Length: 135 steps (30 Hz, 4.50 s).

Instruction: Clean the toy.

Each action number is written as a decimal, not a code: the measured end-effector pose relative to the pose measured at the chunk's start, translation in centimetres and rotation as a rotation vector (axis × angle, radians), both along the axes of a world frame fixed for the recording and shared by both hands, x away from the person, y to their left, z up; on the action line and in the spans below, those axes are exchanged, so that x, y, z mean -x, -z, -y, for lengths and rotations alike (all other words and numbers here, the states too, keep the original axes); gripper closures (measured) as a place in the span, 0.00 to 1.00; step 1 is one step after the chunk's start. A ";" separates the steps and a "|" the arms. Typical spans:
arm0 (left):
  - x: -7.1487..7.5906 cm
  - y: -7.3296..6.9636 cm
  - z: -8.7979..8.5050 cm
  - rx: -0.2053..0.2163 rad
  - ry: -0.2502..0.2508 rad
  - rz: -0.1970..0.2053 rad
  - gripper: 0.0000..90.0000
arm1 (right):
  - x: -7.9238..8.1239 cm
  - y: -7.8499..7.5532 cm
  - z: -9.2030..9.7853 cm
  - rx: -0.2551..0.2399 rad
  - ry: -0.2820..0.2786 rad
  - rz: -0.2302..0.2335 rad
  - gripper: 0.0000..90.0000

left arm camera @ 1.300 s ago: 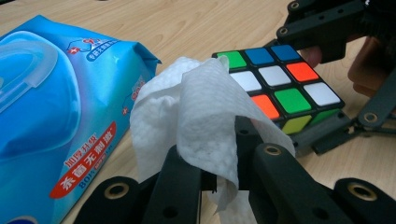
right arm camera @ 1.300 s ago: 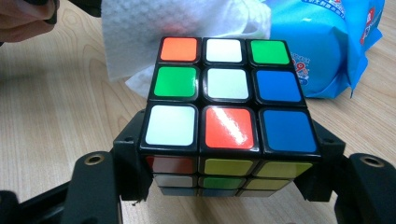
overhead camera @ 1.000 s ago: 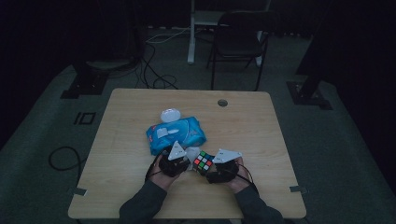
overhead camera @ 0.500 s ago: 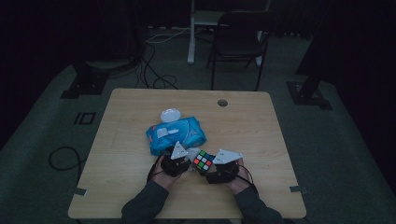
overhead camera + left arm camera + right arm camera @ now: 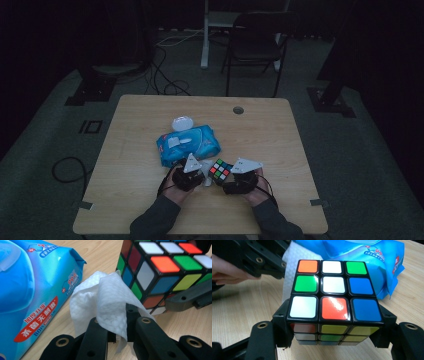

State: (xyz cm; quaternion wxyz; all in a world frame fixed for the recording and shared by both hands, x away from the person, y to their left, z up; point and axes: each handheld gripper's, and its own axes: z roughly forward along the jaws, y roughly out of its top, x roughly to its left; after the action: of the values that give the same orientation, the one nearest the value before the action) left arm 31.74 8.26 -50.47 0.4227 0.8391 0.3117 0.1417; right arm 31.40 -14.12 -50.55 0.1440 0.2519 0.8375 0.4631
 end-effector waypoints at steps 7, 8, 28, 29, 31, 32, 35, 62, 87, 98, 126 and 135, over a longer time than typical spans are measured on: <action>-0.1 -0.7 -0.2 0.033 -0.005 0.014 0.95 | 0.2 0.3 -0.5 0.010 -0.023 -0.010 0.39; -0.1 -0.8 -0.3 0.035 -0.006 0.015 0.95 | 0.2 0.4 -0.6 0.013 -0.028 -0.010 0.39; 0.3 -2.6 -0.2 0.101 0.001 0.064 0.95 | 0.0 1.3 -1.5 0.050 -0.029 -0.040 0.39; 0.3 -2.6 -0.1 0.099 0.001 0.063 0.95 | 0.1 1.3 -1.6 0.051 -0.029 -0.040 0.39; 0.3 -2.6 0.0 0.093 0.006 0.067 0.95 | 0.1 1.3 -1.7 0.053 -0.029 -0.041 0.39; 0.4 -2.6 0.1 0.095 0.008 0.068 0.95 | 0.0 1.3 -1.7 0.053 -0.028 -0.040 0.39; 0.6 -2.5 0.5 0.094 0.024 0.071 0.95 | -0.1 1.4 -1.7 0.056 -0.022 -0.042 0.39; 1.5 -2.9 2.0 0.082 0.105 0.082 0.95 | -0.2 1.1 -1.5 0.045 0.004 -0.034 0.39; 1.7 -2.9 2.9 0.066 0.136 0.072 0.95 | 0.0 1.1 -1.8 0.047 -0.035 -0.037 0.39; 3.1 -2.9 2.1 0.058 0.141 0.095 0.95 | -0.2 1.1 -1.4 0.045 -0.004 -0.036 0.38; 2.8 -3.1 -0.3 0.076 0.045 0.115 0.95 | -0.6 0.6 -0.3 0.012 0.043 -0.042 0.39; 3.6 -2.4 -0.5 0.056 0.054 0.101 0.95 | -0.8 0.5 0.1 -0.002 0.076 -0.044 0.39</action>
State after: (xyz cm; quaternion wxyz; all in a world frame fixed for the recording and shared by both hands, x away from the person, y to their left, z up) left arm 28.15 8.76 -48.08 0.4648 0.8268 0.2711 0.1639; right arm 32.15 -14.23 -51.01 0.1428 0.2935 0.8299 0.4524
